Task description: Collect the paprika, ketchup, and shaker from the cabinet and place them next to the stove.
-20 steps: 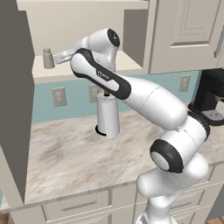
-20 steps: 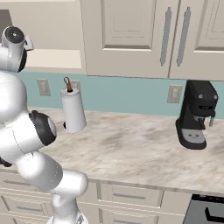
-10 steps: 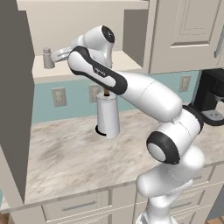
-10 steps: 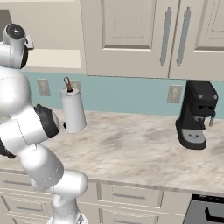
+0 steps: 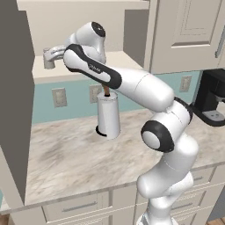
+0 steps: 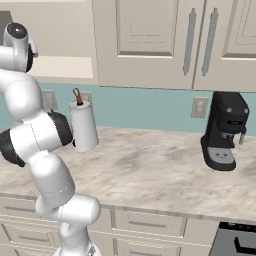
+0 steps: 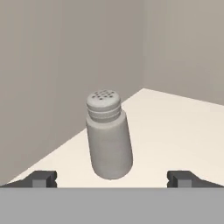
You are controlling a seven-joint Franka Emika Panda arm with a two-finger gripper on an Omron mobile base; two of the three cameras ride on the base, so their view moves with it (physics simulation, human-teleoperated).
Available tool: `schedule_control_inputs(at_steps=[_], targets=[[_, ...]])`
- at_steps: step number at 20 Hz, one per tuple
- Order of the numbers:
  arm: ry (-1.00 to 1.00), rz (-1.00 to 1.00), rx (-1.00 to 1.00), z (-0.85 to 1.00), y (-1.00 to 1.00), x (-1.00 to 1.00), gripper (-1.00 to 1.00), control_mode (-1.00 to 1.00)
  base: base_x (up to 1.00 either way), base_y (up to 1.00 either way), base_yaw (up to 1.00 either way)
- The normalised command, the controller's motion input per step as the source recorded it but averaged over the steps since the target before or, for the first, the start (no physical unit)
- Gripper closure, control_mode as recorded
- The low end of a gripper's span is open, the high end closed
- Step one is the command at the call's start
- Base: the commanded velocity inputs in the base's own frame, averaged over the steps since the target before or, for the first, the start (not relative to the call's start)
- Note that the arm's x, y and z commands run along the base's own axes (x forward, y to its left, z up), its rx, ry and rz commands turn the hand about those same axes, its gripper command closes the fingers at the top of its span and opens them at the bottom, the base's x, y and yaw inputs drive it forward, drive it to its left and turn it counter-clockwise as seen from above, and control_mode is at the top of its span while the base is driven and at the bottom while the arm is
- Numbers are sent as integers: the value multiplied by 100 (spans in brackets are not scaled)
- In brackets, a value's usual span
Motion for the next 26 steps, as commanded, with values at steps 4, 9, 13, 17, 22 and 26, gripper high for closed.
schedule_control_inputs(at_steps=[4,9,13,17,22,26], targets=[[8,0,-4,0,26,17,-100,-100,0,0,0],[2,0,-2,0,7,12,-100,-100,0,0,0],[0,1,-2,-2,6,9,-100,-100,0,0,0],[0,1,-2,-2,6,6,-100,-100,0,0,0],[0,1,-1,-4,5,6,-100,-100,0,0,0],[0,1,-1,-7,6,6,-100,-100,0,0,0]])
